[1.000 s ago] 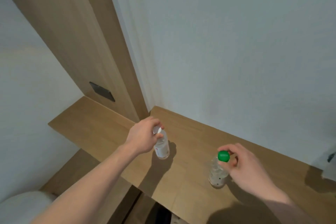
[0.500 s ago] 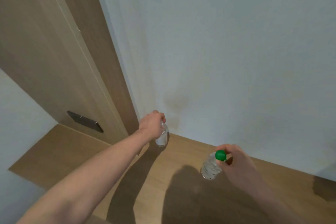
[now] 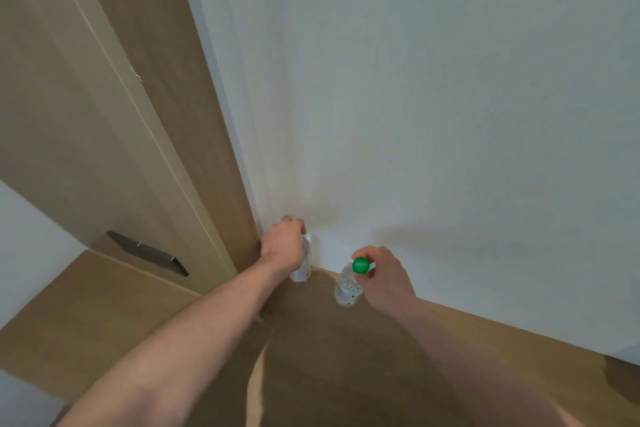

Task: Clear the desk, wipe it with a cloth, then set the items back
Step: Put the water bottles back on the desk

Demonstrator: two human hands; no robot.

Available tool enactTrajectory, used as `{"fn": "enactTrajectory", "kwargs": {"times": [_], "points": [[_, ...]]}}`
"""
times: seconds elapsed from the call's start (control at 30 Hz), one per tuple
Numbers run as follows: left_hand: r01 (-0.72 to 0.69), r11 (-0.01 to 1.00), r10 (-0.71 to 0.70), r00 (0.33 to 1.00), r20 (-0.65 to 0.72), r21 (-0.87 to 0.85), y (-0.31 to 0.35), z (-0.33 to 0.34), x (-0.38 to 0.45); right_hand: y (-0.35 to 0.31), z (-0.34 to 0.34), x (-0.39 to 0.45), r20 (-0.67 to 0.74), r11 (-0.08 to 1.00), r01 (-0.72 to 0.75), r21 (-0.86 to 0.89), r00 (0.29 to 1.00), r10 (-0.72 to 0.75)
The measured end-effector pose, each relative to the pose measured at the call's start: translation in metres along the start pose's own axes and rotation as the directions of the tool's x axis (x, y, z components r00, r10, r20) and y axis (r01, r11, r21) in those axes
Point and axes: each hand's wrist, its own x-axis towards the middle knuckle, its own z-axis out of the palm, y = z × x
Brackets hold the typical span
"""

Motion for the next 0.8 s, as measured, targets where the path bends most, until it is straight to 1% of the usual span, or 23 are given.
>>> {"fn": "enactTrajectory", "kwargs": {"times": [0.13,0.2,0.4,0.57,0.67,0.8], "points": [[0.021,0.997,-0.02,1.0,0.013,-0.074,-0.004,0.005,0.005,-0.016,0.026,0.031,0.018,1.0,-0.001,-0.003,1.0,0.001],[0.009,0.994,-0.01,1.0,-0.001,-0.11,-0.008,0.01,0.007,-0.023,0.035,0.042,0.034,1.0,0.0,-0.019,0.999,0.0],[-0.025,0.991,0.02,0.999,-0.041,-0.134,-0.012,0.01,0.011,-0.041,0.05,0.063,0.075,0.997,0.01,-0.07,0.997,-0.005],[-0.056,0.99,0.047,0.996,-0.07,-0.127,-0.015,0.013,0.009,-0.048,0.048,0.066,0.098,0.997,0.006,-0.075,0.995,0.001],[-0.058,0.988,0.046,0.995,-0.086,-0.143,-0.015,0.015,0.005,-0.052,0.041,0.063,0.114,0.996,0.028,-0.086,0.993,-0.018],[-0.056,0.982,0.046,0.997,-0.057,-0.179,-0.019,0.014,-0.007,-0.053,0.023,0.041,0.154,0.989,0.059,-0.136,0.987,-0.038]]}}
